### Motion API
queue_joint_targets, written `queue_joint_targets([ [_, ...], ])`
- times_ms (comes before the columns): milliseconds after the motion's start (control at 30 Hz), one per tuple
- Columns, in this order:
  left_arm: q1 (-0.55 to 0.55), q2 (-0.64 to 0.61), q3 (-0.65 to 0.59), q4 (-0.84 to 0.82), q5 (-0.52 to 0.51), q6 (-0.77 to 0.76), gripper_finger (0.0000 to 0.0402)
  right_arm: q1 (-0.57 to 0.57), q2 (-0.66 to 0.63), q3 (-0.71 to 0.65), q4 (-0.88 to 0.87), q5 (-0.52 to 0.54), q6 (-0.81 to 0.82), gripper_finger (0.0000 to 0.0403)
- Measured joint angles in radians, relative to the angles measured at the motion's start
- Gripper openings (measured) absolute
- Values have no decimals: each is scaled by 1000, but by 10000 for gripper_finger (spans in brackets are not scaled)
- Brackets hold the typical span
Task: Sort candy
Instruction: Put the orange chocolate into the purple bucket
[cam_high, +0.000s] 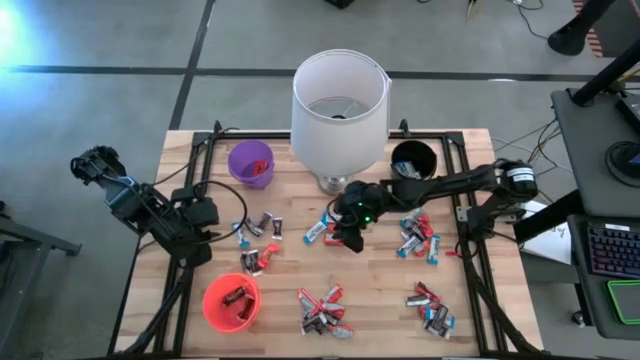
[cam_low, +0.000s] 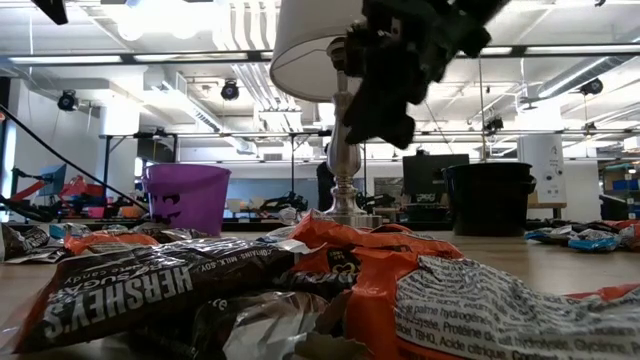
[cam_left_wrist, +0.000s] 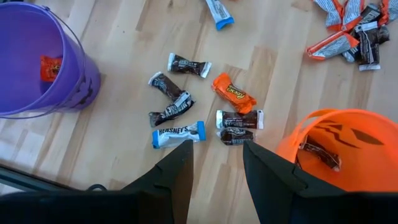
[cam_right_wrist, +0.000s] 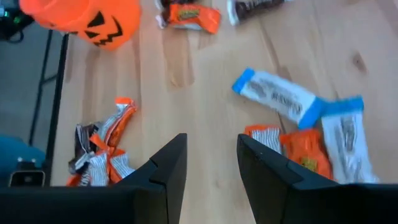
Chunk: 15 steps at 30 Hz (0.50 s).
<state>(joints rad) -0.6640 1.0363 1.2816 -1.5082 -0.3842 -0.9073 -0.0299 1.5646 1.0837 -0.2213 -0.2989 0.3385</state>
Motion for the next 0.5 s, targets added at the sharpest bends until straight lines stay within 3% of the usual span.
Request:
queue_joint_targets([
  [233, 0, 0, 0, 0, 1, -16, 123, 3, 109, 157, -209, 2, -126, 180],
  [500, 0, 0, -1, 0, 1, -22, 123, 23, 236, 204, -254, -41, -205, 192],
])
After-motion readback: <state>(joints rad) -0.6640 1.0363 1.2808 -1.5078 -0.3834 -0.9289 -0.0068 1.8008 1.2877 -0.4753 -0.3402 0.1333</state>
